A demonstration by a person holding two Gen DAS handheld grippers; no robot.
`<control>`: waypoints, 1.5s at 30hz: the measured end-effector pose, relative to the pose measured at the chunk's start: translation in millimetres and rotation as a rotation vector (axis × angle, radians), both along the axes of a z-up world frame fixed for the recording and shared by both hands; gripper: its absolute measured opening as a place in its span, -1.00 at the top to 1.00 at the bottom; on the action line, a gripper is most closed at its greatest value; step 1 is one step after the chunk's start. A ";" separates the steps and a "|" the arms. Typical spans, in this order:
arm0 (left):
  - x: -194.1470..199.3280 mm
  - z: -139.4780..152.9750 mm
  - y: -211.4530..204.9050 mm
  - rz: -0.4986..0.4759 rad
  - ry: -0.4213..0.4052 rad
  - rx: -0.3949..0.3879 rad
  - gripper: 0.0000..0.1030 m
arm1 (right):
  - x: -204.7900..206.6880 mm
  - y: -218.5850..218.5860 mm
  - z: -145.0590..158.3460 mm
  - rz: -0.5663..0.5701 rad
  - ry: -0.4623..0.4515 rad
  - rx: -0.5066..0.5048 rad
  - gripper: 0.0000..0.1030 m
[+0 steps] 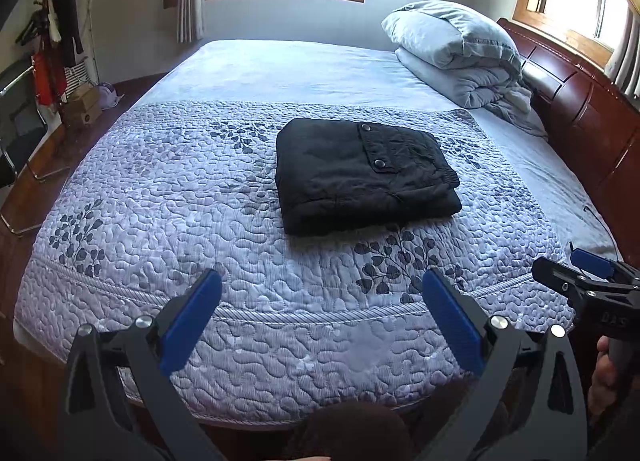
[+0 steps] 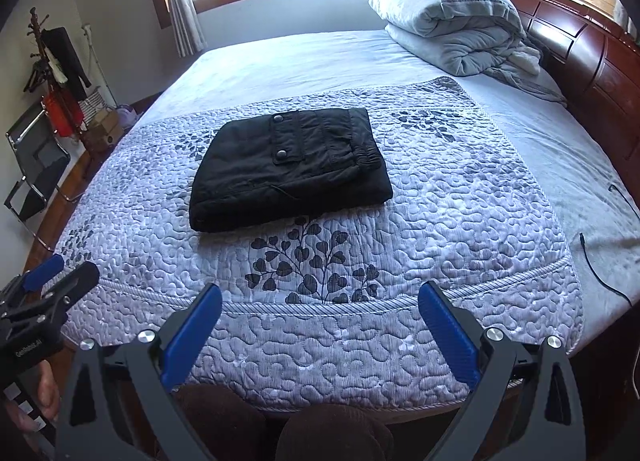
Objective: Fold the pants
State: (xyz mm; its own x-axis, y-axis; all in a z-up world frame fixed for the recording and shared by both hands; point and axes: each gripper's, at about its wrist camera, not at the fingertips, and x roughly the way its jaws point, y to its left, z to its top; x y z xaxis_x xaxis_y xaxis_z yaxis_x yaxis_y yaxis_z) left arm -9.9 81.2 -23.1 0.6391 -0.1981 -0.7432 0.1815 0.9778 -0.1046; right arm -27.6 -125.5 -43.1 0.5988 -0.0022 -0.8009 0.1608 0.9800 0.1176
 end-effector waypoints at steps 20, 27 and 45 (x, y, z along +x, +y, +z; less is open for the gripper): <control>3.2 -2.1 -4.4 -0.014 0.005 0.013 -0.94 | 3.0 -1.1 -2.6 -0.004 0.007 0.005 -0.92; 3.7 -2.6 -4.9 -0.016 0.008 0.014 -0.94 | 2.7 -1.4 -2.6 -0.006 0.006 0.002 -0.92; 5.0 -5.1 -6.2 -0.024 0.010 0.015 -0.94 | 3.3 -2.1 -4.8 -0.010 0.013 0.001 -0.92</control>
